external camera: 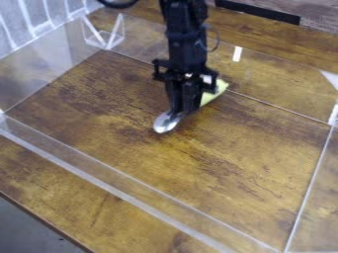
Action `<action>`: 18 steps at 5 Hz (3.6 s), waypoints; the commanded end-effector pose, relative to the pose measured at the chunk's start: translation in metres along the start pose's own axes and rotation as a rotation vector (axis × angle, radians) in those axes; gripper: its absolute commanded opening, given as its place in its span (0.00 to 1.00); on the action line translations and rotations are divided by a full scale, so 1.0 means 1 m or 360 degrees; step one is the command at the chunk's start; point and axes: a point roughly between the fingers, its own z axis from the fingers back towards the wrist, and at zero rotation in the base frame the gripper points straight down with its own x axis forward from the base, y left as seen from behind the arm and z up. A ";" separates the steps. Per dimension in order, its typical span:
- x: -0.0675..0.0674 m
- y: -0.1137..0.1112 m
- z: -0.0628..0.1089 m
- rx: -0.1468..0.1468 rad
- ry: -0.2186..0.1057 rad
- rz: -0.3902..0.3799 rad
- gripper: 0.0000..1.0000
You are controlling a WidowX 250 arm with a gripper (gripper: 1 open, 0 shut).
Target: Move the green spoon to the right
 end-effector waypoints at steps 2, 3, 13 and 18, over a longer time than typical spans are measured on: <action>0.017 -0.023 0.031 -0.0010 -0.0074 -0.0001 0.00; 0.019 -0.011 0.018 -0.0001 -0.0059 0.0030 0.00; 0.010 -0.102 -0.004 0.0070 0.0114 0.0043 0.00; 0.002 -0.121 0.014 0.0060 0.0220 -0.0024 0.00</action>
